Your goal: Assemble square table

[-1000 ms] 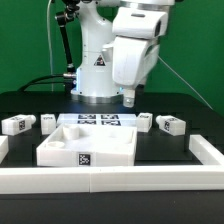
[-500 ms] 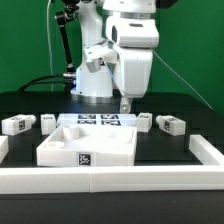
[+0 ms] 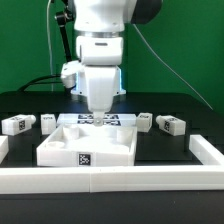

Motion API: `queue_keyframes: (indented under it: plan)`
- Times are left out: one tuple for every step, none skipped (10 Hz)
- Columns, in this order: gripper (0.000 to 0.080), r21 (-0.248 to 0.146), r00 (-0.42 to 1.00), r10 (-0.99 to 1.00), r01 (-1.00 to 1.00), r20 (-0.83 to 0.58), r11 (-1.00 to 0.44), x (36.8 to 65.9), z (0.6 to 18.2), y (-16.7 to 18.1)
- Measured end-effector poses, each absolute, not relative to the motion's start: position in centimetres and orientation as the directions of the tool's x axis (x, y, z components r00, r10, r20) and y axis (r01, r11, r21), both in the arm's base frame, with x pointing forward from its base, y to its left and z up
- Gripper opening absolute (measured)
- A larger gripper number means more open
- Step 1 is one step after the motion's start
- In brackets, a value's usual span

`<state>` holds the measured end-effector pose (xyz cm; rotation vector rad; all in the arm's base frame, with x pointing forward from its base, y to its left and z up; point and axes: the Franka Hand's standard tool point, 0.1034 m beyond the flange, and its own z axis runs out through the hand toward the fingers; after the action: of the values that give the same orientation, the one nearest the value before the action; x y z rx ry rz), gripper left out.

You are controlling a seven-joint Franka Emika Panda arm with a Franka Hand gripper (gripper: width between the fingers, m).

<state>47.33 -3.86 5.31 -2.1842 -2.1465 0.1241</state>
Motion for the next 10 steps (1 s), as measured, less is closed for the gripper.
queue_keyframes:
  plan:
    - [0.0649,-0.112,0.016,1.000,0.994,-0.003,-0.016,47.3,5.3,-3.8]
    - [0.0649,-0.113,0.017,1.000,0.993,-0.003,-0.017,47.3,5.2,-3.8]
    - [0.0649,-0.106,0.044,0.999,0.993,0.003,-0.044,47.1,5.1,-3.9]
    - [0.0649,-0.098,0.112,0.994,0.989,0.014,-0.110,46.4,4.7,-4.2]
    - [0.0649,-0.103,0.163,0.987,0.982,0.012,-0.161,45.2,3.9,-4.0]
    - [0.0649,-0.102,0.194,0.981,0.976,0.012,-0.192,44.5,3.1,-3.7]
    - [0.0649,-0.102,0.218,0.976,0.971,0.012,-0.216,44.3,2.8,-3.4]
    - [0.0649,-0.105,0.222,0.975,0.970,0.013,-0.219,44.1,2.3,-3.2]
    - [0.0649,-0.100,0.217,0.976,0.972,0.016,-0.215,44.0,1.8,-3.0]
    - [0.0649,-0.098,0.216,0.976,0.972,0.017,-0.213,44.0,1.6,-2.9]
